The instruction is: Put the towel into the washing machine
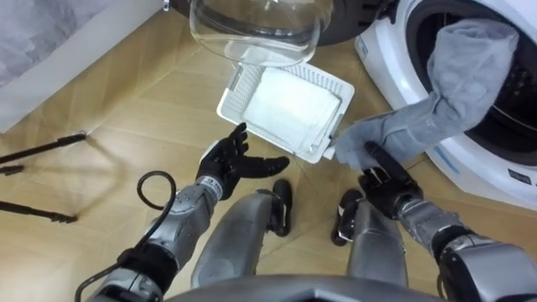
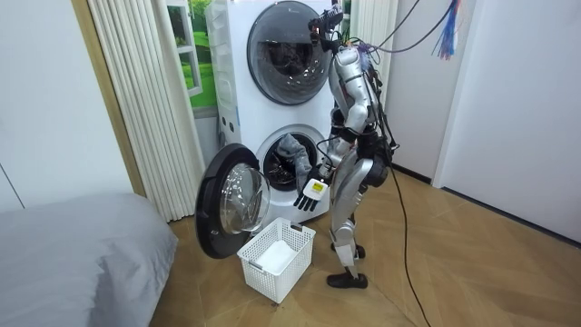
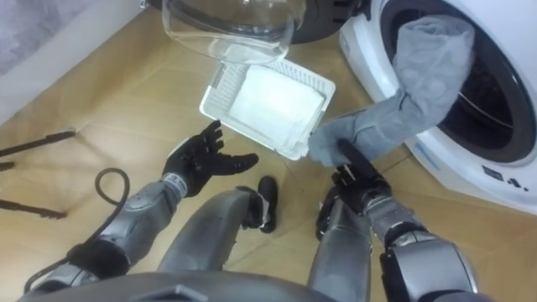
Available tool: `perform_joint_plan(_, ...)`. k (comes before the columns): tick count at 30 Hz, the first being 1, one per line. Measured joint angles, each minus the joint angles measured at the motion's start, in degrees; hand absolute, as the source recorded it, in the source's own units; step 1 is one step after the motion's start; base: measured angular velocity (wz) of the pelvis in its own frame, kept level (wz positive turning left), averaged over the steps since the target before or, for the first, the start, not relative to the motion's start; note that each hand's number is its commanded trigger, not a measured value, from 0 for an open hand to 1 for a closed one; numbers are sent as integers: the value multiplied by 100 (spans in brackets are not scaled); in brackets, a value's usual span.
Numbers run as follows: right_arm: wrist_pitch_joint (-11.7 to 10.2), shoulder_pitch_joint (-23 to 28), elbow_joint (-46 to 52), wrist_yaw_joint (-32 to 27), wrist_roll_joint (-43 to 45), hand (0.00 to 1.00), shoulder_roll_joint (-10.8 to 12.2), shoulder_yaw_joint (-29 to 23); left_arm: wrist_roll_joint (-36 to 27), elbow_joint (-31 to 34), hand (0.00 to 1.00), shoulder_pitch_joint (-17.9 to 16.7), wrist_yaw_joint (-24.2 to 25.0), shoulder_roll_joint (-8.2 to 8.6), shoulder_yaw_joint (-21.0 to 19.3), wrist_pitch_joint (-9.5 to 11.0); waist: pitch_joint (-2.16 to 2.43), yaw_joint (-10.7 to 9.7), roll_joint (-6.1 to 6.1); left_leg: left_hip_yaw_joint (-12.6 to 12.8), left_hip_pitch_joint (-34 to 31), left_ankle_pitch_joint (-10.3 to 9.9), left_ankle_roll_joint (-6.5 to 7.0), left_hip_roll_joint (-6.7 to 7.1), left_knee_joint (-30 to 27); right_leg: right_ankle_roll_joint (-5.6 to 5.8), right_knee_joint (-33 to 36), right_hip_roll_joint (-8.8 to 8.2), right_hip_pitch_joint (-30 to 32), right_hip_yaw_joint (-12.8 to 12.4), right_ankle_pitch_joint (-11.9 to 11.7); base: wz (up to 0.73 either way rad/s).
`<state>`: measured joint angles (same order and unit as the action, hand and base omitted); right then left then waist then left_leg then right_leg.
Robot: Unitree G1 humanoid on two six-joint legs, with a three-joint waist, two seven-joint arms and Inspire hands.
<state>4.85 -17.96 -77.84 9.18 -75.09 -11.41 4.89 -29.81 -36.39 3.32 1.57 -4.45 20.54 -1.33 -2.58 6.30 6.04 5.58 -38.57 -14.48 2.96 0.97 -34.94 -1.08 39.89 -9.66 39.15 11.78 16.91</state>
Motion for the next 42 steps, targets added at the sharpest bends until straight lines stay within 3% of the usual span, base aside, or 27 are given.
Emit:
perform_joint_plan(4, 9, -31, 35, -202, -155, 100, -197, -23, -1, 134, 0, -40, -115, -67, -13, 1, 6, -98, -13, 66, 14, 12, 21, 58, -17, 35, 110, -48, 74, -107, 23, -4)
perform_joint_plan(9, 24, -239, 65, -516, -183, 100, -378, -436, 1, 287, 0, -47, -232, -199, -185, 1, 5, -279, -246, 234, -78, 28, 48, 68, -104, 27, 287, -121, 267, -237, 46, -7)
perform_joint_plan(13, 160, -287, 177, -1031, -295, 100, -626, -651, 0, 574, 0, -74, -301, -413, -288, 6, 12, -350, -577, 321, -147, 46, 84, 69, -175, 25, 402, -143, 398, -291, 42, -3)
perform_joint_plan(19, 286, -411, 252, -1702, -332, 100, -998, -734, 18, 690, 0, -81, -337, -656, -361, 0, 25, -467, -734, 333, -343, 72, 136, 51, -205, 29, 409, -135, 573, -300, -77, -3)
perform_joint_plan(23, 490, -534, 252, -2042, -342, 100, -1066, -734, 8, 742, 0, -69, -346, -790, -361, -3, 8, -502, -858, 357, -392, 75, 156, 25, -256, 28, 423, -128, 608, -296, -89, 0)
perform_joint_plan(27, 629, -680, 253, -2242, -350, 100, -1085, -741, 32, 756, 0, -65, -367, -797, -446, -8, 10, -605, -964, 386, -458, 72, 164, 25, -284, 37, 461, -130, 690, -333, -94, -2)
perform_joint_plan(29, 686, -780, 315, -2412, -350, 100, -1090, -741, 67, 778, 0, -39, -411, -798, -496, -8, -24, -661, -1026, 387, -487, 71, 167, 22, -317, 37, 486, -130, 715, -365, -94, 0)
perform_joint_plan(39, 694, -899, 238, -2601, -582, 100, -1191, -844, 71, 746, 0, 141, -545, -816, -508, -10, -29, -605, -1030, 351, -678, 17, 231, -26, -570, 48, 582, -135, 789, -253, -87, 3)
perform_joint_plan(42, 694, -897, 232, -2600, -577, 100, -1248, -844, 67, 726, 0, 136, -499, -831, -523, -91, -30, -578, -1020, 352, -688, 14, 237, -26, -578, 60, 587, -146, 793, -238, -79, 1)
